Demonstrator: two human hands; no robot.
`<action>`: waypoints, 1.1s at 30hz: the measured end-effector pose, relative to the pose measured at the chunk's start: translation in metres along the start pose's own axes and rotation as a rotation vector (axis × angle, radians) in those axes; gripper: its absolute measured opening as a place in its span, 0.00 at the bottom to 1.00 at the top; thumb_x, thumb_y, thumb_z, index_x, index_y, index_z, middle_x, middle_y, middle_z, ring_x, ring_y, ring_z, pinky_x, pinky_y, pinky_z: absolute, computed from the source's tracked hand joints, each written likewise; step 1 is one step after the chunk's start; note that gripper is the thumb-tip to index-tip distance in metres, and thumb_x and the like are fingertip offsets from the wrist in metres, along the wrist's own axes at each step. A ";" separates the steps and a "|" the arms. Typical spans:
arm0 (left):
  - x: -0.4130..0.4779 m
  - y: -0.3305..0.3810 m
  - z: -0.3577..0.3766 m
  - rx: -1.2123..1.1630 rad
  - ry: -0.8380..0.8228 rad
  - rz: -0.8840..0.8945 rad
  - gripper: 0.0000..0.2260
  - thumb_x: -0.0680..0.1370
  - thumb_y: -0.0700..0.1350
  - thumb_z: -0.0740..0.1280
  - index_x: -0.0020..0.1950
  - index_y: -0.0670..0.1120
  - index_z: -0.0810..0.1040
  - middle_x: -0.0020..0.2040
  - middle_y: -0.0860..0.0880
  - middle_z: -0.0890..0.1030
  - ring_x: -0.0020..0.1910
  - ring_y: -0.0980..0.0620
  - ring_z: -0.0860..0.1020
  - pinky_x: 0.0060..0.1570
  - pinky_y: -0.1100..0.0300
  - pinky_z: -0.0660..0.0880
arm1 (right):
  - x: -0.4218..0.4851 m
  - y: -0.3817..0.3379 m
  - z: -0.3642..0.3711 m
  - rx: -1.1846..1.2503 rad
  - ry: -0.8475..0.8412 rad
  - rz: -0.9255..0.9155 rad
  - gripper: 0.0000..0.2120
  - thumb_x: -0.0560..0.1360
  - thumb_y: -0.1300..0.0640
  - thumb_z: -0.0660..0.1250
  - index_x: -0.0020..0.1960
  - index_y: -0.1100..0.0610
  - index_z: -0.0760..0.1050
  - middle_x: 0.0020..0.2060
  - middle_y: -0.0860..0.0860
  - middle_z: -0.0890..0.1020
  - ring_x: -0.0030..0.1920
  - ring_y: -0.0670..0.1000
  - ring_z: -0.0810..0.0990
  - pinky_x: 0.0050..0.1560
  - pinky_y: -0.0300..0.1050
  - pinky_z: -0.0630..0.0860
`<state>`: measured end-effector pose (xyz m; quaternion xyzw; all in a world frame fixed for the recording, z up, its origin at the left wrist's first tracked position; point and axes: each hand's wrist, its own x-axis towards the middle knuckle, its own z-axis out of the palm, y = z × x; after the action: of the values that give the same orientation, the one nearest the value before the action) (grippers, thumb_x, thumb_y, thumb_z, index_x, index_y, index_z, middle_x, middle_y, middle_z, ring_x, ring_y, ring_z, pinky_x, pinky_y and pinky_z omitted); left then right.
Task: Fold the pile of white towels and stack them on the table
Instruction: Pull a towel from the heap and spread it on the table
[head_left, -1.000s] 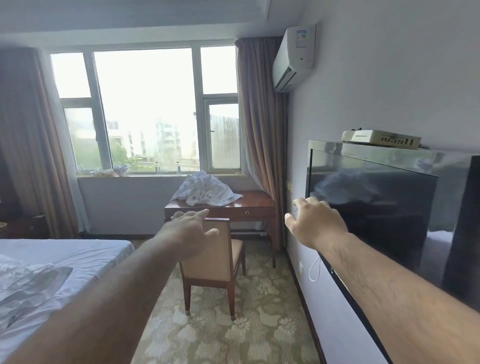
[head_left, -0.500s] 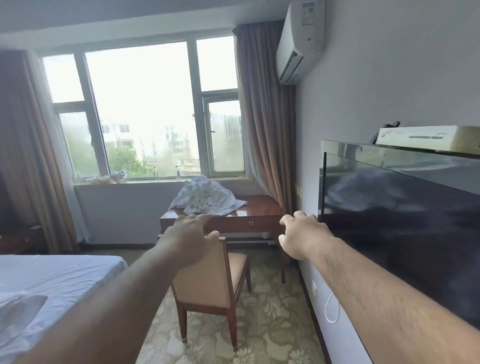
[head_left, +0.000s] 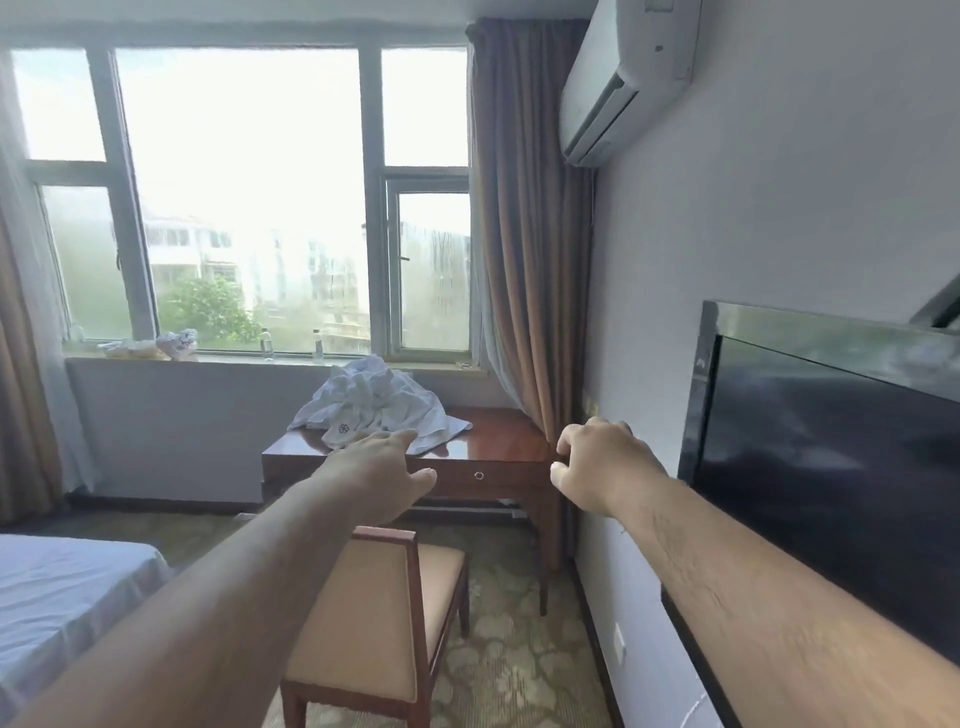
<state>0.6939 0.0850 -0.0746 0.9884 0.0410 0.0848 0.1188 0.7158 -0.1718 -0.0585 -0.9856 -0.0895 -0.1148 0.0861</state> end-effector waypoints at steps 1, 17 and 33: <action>0.024 -0.007 0.001 0.008 -0.006 -0.003 0.33 0.79 0.64 0.60 0.81 0.55 0.56 0.81 0.48 0.60 0.80 0.47 0.55 0.76 0.47 0.57 | 0.023 -0.002 0.003 0.007 -0.014 0.007 0.19 0.79 0.45 0.60 0.68 0.49 0.73 0.65 0.52 0.74 0.67 0.56 0.69 0.65 0.53 0.72; 0.325 -0.020 0.037 -0.012 -0.038 0.086 0.32 0.79 0.60 0.60 0.81 0.56 0.56 0.80 0.52 0.62 0.80 0.49 0.53 0.75 0.47 0.58 | 0.310 0.026 0.070 -0.027 -0.011 0.059 0.21 0.79 0.41 0.58 0.67 0.49 0.73 0.64 0.51 0.74 0.66 0.55 0.69 0.62 0.51 0.71; 0.520 0.014 0.071 0.061 0.023 0.024 0.31 0.80 0.62 0.59 0.81 0.55 0.57 0.81 0.50 0.60 0.80 0.48 0.55 0.75 0.48 0.57 | 0.521 0.075 0.120 0.033 -0.043 0.100 0.18 0.77 0.41 0.59 0.60 0.49 0.75 0.58 0.49 0.79 0.62 0.54 0.74 0.61 0.53 0.75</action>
<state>1.2178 0.1079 -0.0572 0.9910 0.0329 0.0963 0.0869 1.2547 -0.1398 -0.0584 -0.9895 -0.0439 -0.0875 0.1060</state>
